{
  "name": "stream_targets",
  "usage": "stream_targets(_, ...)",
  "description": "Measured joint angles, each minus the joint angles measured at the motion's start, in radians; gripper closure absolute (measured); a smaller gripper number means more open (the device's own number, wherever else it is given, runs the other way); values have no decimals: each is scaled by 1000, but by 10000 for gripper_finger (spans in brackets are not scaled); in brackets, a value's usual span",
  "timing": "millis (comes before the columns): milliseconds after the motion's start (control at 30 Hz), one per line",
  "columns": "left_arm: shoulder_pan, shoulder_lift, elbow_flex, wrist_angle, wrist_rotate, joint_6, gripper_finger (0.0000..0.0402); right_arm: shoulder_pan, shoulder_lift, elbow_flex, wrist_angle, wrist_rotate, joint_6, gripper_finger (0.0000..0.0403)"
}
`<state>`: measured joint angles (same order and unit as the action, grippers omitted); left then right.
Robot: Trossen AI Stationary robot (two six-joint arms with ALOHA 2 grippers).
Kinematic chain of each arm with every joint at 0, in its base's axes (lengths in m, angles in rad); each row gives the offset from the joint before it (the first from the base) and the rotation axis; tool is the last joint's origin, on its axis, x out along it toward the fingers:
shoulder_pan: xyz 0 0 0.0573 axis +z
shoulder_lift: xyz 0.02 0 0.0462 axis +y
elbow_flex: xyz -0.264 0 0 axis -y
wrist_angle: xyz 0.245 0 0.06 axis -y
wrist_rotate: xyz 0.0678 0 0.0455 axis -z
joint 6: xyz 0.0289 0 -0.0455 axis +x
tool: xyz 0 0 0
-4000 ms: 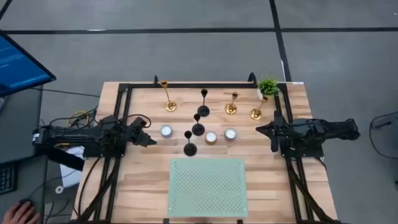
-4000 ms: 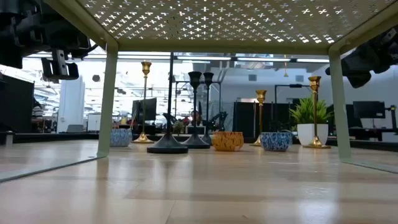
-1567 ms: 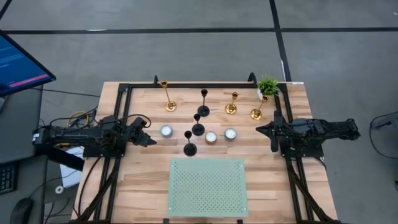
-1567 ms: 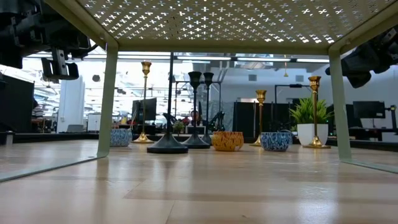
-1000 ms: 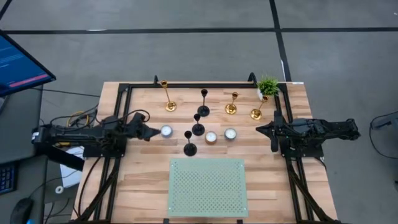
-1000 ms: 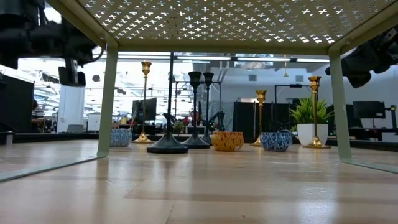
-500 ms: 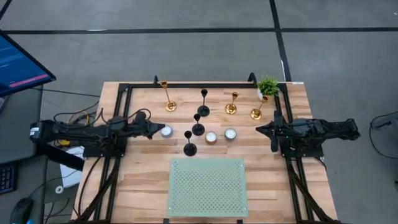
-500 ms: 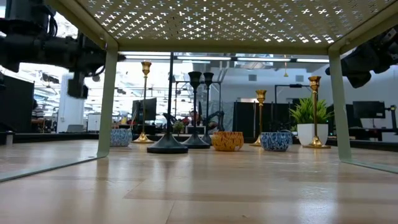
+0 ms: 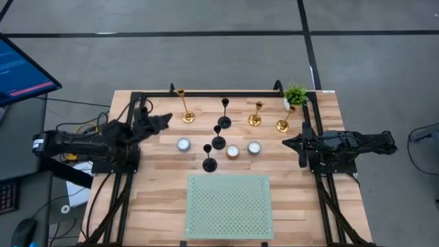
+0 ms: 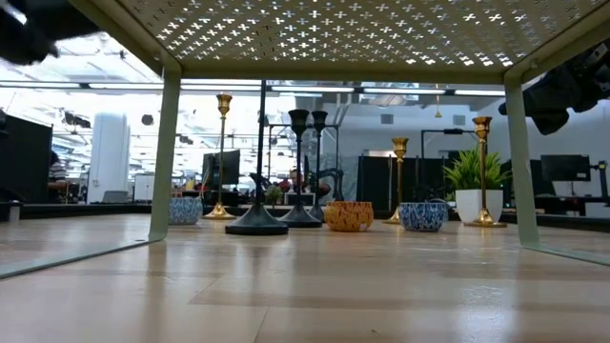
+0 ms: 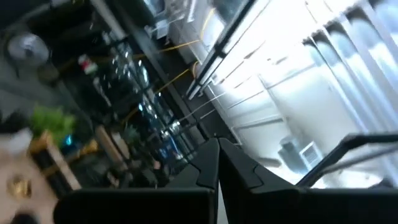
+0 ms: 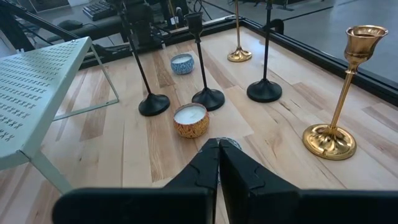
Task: Pick & Place candle stick holders
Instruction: Put the left gold candle holder on the shelf
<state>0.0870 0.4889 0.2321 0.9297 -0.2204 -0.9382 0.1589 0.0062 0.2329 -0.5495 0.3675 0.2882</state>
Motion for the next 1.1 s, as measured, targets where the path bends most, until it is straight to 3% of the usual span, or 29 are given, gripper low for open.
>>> stream_targets(267, 0, 108, 201, -164, 0, 296, 398, 0, 0, 0, 0, 0, 0, 397)
stream_targets(533, 0, 209, 466, -547, 9, 596, 376, 0, 0, 0, 0, 0, 0, 397)
stream_targets(800, 0, 256, 763, -1186, -127, 757, 321, 0, 0, 0, 0, 0, 0, 397)
stream_targets(933, 0, 257, 828, -1326, -154, 795, 278, 0, 0, 0, 0, 0, 0, 397)
stream_targets(1100, 0, 257, 835, -1471, -274, 809, 215, 0, 0, 0, 0, 0, 0, 397)
